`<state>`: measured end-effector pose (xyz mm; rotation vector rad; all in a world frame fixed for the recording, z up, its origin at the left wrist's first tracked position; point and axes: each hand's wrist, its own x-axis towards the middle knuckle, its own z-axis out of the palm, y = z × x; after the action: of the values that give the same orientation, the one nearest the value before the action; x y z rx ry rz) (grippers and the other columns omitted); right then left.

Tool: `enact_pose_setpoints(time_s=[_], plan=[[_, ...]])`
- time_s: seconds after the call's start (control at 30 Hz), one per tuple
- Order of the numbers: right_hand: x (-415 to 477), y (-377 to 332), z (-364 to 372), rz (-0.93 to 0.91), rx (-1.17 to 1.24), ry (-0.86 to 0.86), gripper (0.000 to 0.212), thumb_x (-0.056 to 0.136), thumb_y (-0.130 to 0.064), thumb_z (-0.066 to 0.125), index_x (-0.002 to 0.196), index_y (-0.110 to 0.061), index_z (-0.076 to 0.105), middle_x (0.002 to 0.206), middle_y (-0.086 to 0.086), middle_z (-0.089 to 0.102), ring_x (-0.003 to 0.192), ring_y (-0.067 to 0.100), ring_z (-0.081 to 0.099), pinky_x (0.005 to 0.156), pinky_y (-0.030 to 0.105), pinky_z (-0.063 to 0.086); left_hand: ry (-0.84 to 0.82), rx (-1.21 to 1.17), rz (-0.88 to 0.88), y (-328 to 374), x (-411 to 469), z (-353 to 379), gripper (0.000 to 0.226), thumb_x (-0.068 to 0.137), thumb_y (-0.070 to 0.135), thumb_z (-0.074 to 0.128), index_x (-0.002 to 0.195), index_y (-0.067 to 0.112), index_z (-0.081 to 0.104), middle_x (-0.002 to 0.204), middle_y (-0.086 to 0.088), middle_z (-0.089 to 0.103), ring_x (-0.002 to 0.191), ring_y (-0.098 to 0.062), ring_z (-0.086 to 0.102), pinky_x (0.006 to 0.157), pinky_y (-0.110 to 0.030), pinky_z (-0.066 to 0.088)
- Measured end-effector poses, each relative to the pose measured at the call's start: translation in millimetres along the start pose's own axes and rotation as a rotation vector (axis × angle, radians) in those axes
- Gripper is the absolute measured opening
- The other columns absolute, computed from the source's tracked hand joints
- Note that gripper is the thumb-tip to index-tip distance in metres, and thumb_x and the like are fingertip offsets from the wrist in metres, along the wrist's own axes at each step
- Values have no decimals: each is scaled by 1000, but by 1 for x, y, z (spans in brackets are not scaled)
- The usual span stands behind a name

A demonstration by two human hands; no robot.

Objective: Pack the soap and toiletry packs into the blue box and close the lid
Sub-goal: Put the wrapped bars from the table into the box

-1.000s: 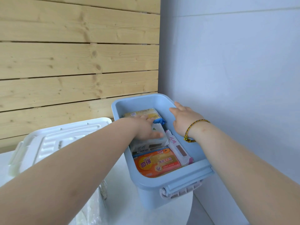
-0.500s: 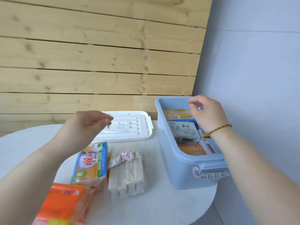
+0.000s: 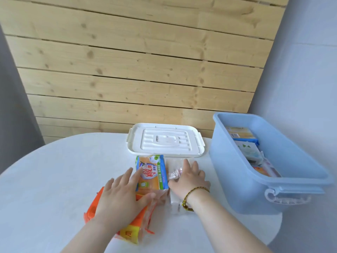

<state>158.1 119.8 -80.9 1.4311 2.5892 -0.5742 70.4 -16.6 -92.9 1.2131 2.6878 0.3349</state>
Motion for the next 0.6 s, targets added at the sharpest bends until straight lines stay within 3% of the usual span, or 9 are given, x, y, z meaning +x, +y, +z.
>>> enact_pose_setpoints(time_s=[0.07,0.13,0.17,0.27,0.33,0.37,0.43,0.5,0.6], plan=[[2,-1,2,3,-55,-24,93,80,-57,51,149,-25,-3,159,5,-6,142,32,12,111,51,25,14,44,33,-1,5,2,134,29,82,-38,144,38,14,155,3,24,137,-18,36,113,-38,24],[3,-2,3,12,-115,-65,107,71,-63,58,148,-27,-8,158,7,-12,143,33,8,111,55,23,59,86,127,-3,11,3,99,70,75,-19,128,35,49,133,-1,59,110,-22,64,88,-43,51],[4,-3,3,25,-135,-80,110,70,-63,59,148,-27,-10,158,8,-15,143,34,7,111,56,22,30,97,170,-4,10,4,82,83,65,-9,115,35,59,117,1,69,96,-22,71,74,-41,57],[7,-7,1,85,-144,-111,106,74,-60,56,148,-27,-12,157,9,-17,142,35,10,110,56,26,-4,121,221,-7,12,12,72,92,53,-2,95,40,70,99,9,75,87,-16,74,64,-36,59],[11,-10,-4,128,-112,-146,103,75,-56,57,148,-30,-11,157,7,-11,141,33,15,108,52,33,4,140,231,-6,10,5,81,87,59,-9,101,40,69,109,11,72,100,-16,70,75,-37,57],[13,-11,-6,137,-101,-158,101,75,-52,59,147,-32,-9,156,6,-7,139,33,17,106,51,36,-16,116,211,-5,11,3,94,76,68,-20,114,41,61,126,11,63,117,-17,60,91,-41,51],[15,-10,-8,133,-79,-153,96,75,-45,59,147,-33,-3,153,5,2,137,33,21,105,47,38,-72,53,188,-4,14,4,127,38,77,-40,138,43,31,153,14,25,144,-15,20,116,-40,20],[15,-6,-8,114,-33,-106,92,75,-44,59,147,-34,2,151,4,9,136,31,24,105,44,38,-61,62,192,-2,11,3,140,19,74,-46,142,45,14,157,16,7,146,-10,1,118,-34,8],[8,4,-13,67,97,-35,90,73,-46,60,146,-35,9,145,1,20,133,30,29,104,40,37,-54,106,186,-3,11,4,143,14,71,-49,142,46,10,156,19,1,146,-7,-2,118,-31,7]])
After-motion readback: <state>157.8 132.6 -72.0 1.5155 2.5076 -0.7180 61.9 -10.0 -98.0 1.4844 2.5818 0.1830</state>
